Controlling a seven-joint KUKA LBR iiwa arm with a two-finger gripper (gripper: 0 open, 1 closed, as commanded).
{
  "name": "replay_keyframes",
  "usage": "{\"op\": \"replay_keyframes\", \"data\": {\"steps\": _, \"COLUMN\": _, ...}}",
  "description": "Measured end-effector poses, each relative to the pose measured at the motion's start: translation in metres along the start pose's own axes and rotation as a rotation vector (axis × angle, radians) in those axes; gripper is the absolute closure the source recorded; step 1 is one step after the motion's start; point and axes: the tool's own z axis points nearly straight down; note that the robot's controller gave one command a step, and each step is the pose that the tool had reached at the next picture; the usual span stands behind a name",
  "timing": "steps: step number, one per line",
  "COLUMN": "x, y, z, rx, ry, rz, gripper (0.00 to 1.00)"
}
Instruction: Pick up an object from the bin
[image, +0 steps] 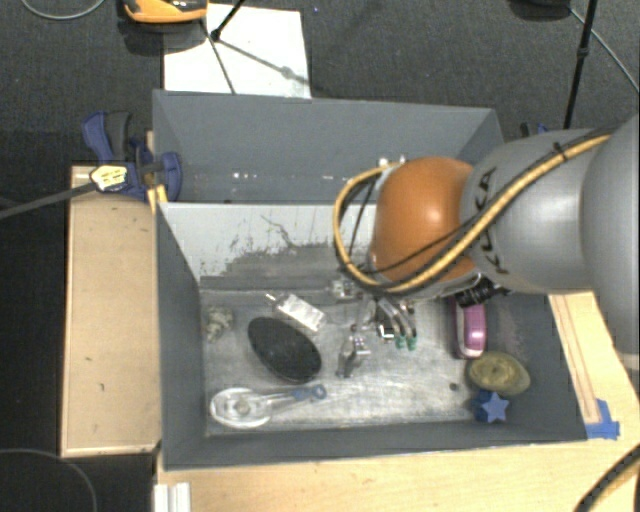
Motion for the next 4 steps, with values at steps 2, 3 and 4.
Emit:
{"op": "replay_keyframes", "data": {"steps": 2, "x": -0.025, "y": 0.117, "z": 0.060, "rx": -0.003, "ry": -0.009, "rz": 0.020, "gripper": 0.00}}
{"op": "replay_keyframes", "data": {"steps": 3, "x": 0.001, "y": 0.129, "z": -0.055, "rx": -0.005, "ry": -0.015, "rz": 0.051, "gripper": 0.00}}
{"op": "replay_keyframes", "data": {"steps": 4, "x": 0.022, "y": 0.168, "z": 0.058, "rx": -0.006, "ry": -0.025, "rz": -0.082, "gripper": 0.00}}
